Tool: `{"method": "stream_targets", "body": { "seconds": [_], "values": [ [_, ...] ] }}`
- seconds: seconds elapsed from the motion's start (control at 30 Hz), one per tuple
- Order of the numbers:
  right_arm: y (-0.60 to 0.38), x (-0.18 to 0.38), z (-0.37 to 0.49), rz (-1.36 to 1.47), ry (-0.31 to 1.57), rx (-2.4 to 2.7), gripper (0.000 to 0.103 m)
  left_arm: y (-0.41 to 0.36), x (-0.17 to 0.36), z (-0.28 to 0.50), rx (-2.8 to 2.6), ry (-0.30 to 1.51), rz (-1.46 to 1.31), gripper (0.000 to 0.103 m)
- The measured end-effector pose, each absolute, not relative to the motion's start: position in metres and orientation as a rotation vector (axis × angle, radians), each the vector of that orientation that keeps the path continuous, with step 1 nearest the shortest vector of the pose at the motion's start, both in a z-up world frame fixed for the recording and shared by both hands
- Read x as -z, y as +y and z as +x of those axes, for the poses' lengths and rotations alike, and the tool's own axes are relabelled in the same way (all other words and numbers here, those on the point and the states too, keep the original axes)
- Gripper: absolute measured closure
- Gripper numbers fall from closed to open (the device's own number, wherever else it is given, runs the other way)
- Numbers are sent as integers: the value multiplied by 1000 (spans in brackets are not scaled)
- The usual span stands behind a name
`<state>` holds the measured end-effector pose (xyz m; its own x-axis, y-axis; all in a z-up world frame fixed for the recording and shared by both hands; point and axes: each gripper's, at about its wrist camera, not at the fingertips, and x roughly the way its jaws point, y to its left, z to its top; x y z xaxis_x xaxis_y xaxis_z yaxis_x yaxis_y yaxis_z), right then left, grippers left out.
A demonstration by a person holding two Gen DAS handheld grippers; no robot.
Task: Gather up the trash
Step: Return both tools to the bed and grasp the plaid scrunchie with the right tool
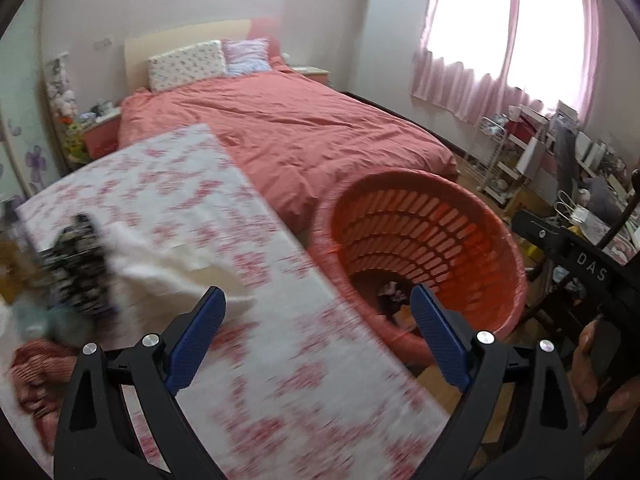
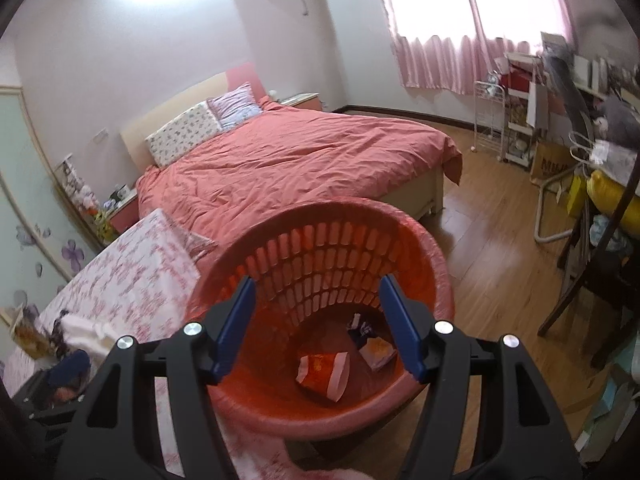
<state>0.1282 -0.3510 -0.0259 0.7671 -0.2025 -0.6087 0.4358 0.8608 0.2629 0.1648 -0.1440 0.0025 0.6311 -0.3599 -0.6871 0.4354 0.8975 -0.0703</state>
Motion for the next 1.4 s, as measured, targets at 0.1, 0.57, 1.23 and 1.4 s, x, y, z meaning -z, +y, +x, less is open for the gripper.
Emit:
{"method": "stream_targets", "body": {
  "seconds": [0.1,0.57,1.23,1.4],
  "values": [
    [-330,17,125,376,601,320,40,-113,-8,156,398,741,92,10],
    [-199,12,129,261,677,79,40,21,-19,126,109,693,-11,10],
    [-12,33,140,98,749,-291,47,154,-5,109,-132,701,-142,10],
    [0,46,151,70,790,-291,59,158,-3,110,-130,708,-155,10]
  ]
}}
